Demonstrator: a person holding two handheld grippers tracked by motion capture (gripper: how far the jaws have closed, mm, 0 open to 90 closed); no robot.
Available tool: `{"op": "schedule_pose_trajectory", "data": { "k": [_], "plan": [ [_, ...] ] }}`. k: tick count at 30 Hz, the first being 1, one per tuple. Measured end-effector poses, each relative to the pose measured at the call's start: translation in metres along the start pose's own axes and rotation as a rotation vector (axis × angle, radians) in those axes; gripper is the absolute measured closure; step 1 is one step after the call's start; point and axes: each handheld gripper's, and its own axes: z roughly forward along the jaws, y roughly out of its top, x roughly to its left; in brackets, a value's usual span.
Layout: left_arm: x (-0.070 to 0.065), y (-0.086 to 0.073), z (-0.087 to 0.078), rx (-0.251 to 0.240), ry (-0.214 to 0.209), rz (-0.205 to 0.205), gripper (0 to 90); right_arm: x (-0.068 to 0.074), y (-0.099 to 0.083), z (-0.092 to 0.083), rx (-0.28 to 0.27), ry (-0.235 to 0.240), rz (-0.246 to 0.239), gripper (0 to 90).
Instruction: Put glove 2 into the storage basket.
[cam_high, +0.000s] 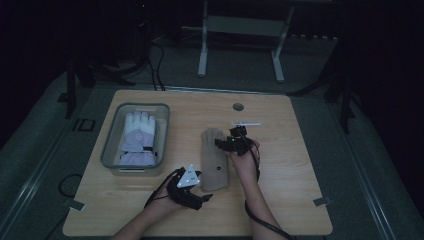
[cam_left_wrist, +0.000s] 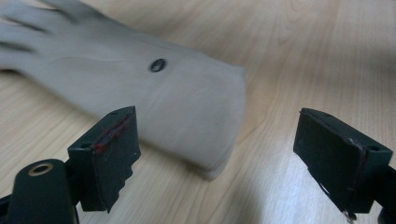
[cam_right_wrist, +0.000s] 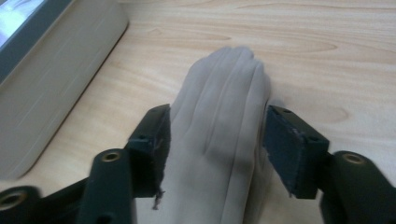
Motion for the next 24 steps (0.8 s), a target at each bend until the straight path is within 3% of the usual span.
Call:
{"op": "schedule_pose_trajectory", "data": {
  "k": [2,7,11,15,19,22,24],
  "plan": [
    [0.000,0.003,0.009,0.037,-0.019,0.001,14.5,-0.002,0.005,0.009,0.027,0.006,0.008,35.5],
    [0.005,0.006,0.023,0.107,0.008,0.018,20.6,-0.005,0.009,0.033,0.091,-0.023,0.012,34.5],
    [0.005,0.010,0.027,0.156,0.011,0.064,28.9,-0.010,0.006,0.047,0.150,-0.026,0.019,34.1],
    [0.006,0.013,0.029,0.183,0.014,0.078,37.8,-0.007,0.003,0.050,0.155,-0.014,-0.008,52.2],
    [0.006,0.013,0.030,0.190,0.032,0.090,42.7,-0.006,0.003,0.049,0.151,-0.013,-0.014,62.1],
    [0.005,0.014,0.030,0.183,0.060,0.082,53.5,-0.005,0.003,0.048,0.146,-0.012,-0.019,68.2],
    [0.003,0.015,0.030,0.193,0.105,0.108,68.0,-0.004,0.003,0.048,0.141,-0.001,-0.028,69.9]
  ]
}}
